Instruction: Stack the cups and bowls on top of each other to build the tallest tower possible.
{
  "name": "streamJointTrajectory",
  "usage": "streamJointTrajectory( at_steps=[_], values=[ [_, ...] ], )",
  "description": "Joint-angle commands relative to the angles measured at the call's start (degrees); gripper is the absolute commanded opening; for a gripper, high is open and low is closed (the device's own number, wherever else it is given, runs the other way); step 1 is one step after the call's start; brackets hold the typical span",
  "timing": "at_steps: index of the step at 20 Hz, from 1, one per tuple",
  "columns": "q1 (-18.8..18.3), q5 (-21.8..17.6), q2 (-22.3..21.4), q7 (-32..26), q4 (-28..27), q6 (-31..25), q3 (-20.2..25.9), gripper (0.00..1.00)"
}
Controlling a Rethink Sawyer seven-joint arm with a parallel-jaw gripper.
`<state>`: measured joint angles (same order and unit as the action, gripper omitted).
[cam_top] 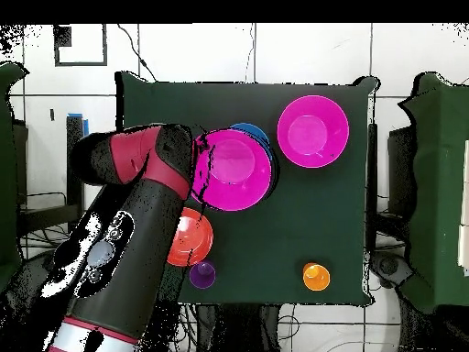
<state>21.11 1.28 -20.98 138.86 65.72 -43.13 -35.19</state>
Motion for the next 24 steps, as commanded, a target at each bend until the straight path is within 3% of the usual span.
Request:
streamJointTrajectory(
  at_steps=[1, 9, 24],
  values=[
    [-1.54, 0.18, 1.19, 7.1, 0.0, -0.65, 3.24, 0.0],
    [-5.27, 0.27, 1.6, 1.67, -3.21, -2.0, 6.23, 0.0],
    [-6.18, 0.49, 1.24, -0.24, -4.43, -3.2, 8.51, 0.0]
  ],
)
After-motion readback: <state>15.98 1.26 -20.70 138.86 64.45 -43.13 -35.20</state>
